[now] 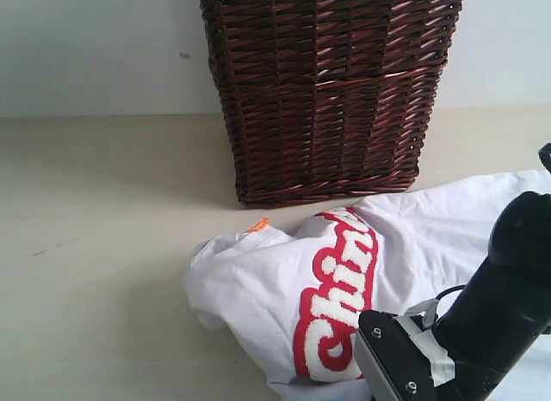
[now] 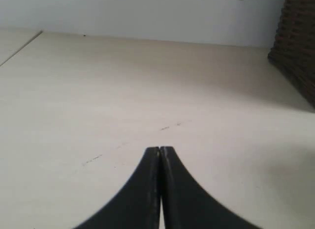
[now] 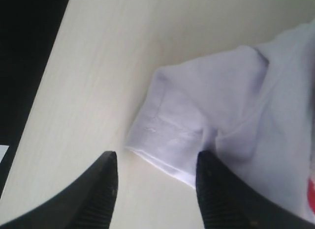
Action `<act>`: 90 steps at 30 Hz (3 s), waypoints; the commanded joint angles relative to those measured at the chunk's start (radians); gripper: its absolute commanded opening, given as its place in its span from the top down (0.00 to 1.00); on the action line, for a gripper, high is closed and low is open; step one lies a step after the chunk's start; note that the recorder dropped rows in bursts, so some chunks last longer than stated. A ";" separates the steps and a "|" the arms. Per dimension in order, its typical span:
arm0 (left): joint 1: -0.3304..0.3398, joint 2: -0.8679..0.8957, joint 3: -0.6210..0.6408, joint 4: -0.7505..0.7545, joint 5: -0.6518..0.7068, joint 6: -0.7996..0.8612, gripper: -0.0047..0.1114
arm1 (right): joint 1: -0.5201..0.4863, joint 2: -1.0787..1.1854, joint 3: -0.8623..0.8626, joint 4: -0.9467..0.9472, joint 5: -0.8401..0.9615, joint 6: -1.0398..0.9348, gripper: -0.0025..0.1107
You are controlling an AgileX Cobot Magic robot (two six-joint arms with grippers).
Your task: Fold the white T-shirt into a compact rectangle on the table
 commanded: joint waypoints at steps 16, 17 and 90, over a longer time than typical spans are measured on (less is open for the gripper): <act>-0.005 -0.007 -0.004 -0.003 -0.011 0.000 0.96 | 0.009 -0.035 0.005 0.097 0.010 -0.009 0.60; -0.005 -0.007 -0.004 -0.003 -0.011 0.000 0.96 | 0.020 -0.033 0.005 0.097 -0.011 0.009 0.60; -0.005 -0.007 -0.004 -0.003 -0.011 0.000 0.96 | 0.244 0.021 0.006 -0.163 -0.158 0.573 0.98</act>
